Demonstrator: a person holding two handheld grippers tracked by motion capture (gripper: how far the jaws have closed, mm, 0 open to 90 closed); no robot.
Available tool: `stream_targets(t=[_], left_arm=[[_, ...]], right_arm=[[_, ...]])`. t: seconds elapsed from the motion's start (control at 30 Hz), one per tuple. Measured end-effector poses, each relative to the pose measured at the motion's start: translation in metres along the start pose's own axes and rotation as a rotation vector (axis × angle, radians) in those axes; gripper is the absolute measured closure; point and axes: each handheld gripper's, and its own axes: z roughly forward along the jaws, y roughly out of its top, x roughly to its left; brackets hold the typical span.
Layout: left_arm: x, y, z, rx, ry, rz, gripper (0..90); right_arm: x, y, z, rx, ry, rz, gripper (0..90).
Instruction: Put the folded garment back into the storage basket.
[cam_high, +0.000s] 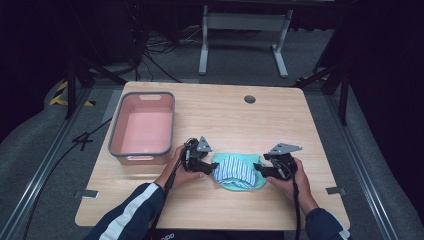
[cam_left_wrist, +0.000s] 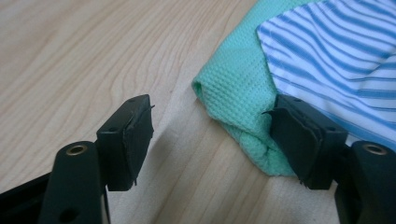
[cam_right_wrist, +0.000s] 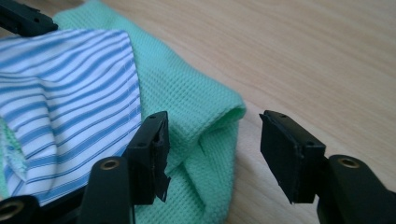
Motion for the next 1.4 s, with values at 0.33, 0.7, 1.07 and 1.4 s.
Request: stream_targets(t=[0.33, 0.7, 1.07, 1.4], left_arm=[[0.000, -0.003, 0.003, 0.003, -0.046, -0.007, 25.5], [-0.008, -0.002, 0.000, -0.003, -0.096, 0.019, 51.3], [-0.014, 0.002, 0.001, -0.001, -0.136, 0.006, 79.6], [-0.018, 0.014, -0.007, 0.025, -0.132, 0.040, 82.4]], right_arm=[[0.002, -0.006, 0.010, 0.031, -0.003, 0.033, 36.5], [0.010, -0.005, 0.007, 0.041, 0.025, 0.021, 62.7], [0.015, -0.005, 0.006, 0.046, 0.047, 0.017, 80.0], [0.015, 0.001, -0.009, 0.027, 0.037, 0.002, 81.6]])
